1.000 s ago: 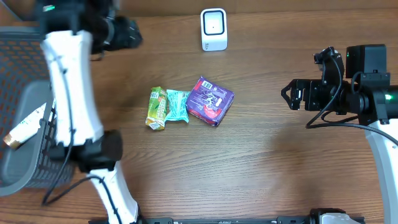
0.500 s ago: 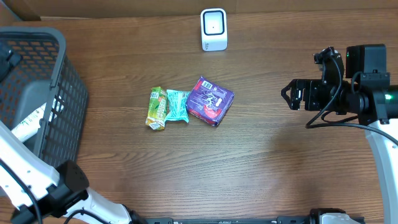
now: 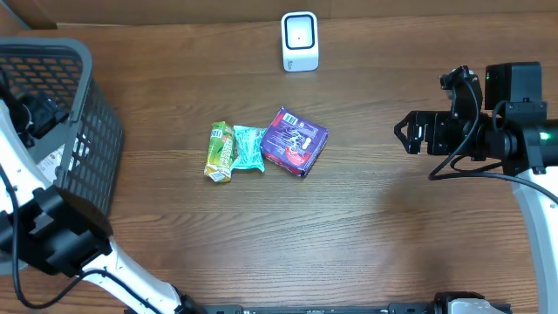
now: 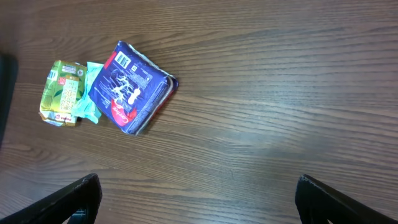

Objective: Scan the item barcode
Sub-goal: 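Reach the left gripper into the basket and grasp the white bamboo tube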

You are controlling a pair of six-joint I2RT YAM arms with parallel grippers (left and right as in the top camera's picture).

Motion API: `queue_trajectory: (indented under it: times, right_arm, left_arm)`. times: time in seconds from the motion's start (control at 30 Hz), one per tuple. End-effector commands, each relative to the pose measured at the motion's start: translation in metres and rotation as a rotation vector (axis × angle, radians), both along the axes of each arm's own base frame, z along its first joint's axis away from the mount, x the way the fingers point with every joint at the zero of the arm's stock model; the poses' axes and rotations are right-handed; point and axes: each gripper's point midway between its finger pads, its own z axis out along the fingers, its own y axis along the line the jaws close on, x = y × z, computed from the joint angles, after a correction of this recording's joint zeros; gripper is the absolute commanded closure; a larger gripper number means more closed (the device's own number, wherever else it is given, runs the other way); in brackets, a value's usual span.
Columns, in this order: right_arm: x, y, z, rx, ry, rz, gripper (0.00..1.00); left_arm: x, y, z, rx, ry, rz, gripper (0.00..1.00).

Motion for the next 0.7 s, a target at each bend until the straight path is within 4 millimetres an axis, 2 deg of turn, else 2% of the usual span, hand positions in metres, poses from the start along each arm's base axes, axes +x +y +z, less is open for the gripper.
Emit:
queue_trajectory:
  times: [0.0, 0.17, 0.4, 0.67]
  right_arm:
    - [0.004, -0.001, 0.007, -0.006, -0.027, -0.001, 0.00]
    - [0.007, -0.001, 0.009, -0.006, -0.040, -0.001, 0.00]
    - [0.005, -0.001, 0.008, -0.006, -0.033, -0.001, 0.00]
    - [0.001, -0.001, 0.003, -0.006, -0.006, -0.001, 0.00]
  left_arm:
    - [0.005, 0.007, -0.028, 0.009, 0.057, -0.121, 0.00]
    - [0.008, 0.010, -0.067, -0.009, 0.108, -0.190, 0.00]
    - [0.011, 0.013, -0.101, 0.014, 0.148, -0.373, 0.01]
    - [0.021, 0.021, -0.106, 0.074, 0.149, -0.520, 0.01]
